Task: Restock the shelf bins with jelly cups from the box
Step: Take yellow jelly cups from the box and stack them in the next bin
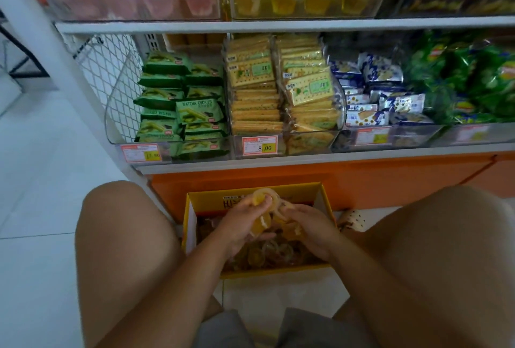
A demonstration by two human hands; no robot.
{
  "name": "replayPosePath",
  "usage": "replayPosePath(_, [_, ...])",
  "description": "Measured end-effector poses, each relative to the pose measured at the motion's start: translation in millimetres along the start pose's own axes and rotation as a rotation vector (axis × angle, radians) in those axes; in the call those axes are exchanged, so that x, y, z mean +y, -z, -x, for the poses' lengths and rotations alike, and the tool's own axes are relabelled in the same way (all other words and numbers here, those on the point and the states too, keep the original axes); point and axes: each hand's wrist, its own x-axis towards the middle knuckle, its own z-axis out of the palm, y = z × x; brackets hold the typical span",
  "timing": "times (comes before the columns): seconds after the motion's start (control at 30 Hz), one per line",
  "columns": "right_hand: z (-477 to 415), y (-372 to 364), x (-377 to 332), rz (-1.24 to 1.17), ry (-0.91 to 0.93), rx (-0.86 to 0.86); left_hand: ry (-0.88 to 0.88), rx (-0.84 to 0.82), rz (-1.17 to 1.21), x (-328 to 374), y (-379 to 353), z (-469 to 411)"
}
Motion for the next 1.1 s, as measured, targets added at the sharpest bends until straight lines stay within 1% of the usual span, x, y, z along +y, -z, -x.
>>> replayPosePath(0.1, [9, 6, -11, 0.022, 0.071, 0.08, -0.076, 0.0, -0.046, 11, -6, 8])
replayPosePath(0.23, [24, 7, -51, 0.05, 0.174, 0.059, -0.183, 0.035, -0.144, 52, -17, 25])
replayPosePath(0.3, [34, 4, -84, 0.087, 0.262, 0.09, -0.261, 0.041, -0.219, 84, -25, 38])
replayPosePath(0.4, [61, -8, -143, 0.157, 0.447, 0.116, -0.437, 0.097, -0.425, 138, -34, 58])
replayPosePath(0.47, [77, -15, -184, 0.204, 0.577, 0.148, -0.569, 0.11, -0.511, 177, -39, 73])
replayPosePath(0.53, [89, -19, -214, 0.25, 0.667, 0.212, -0.676, 0.124, -0.573, 205, -43, 85])
replayPosePath(0.67, [115, -26, -288, 0.293, 0.84, 0.269, -0.88, 0.269, -0.724, 264, -46, 112])
replayPosePath(0.73, [124, -27, -328, 0.357, 0.934, 0.315, -0.971, 0.369, -0.849, 287, -44, 122])
replayPosePath(0.8, [123, -25, -369, 0.447, 1.008, 0.37, -1.025, 0.461, -0.97, 306, -42, 130])
replayPosePath(0.87, [110, -23, -411, 0.583, 1.046, 0.435, -1.045, 0.529, -1.068, 322, -37, 135])
replayPosePath(0.93, [83, -20, -450, 0.76, 1.03, 0.512, -1.047, 0.579, -1.164, 337, -33, 136])
replayPosePath(1.0, [44, -15, -484, 0.911, 0.976, 0.566, -1.053, 0.621, -1.247, 353, -28, 136])
replayPosePath(1.1, [-18, -14, -522, 1.175, 0.848, 0.579, -1.044, 0.683, -1.294, 379, -19, 131])
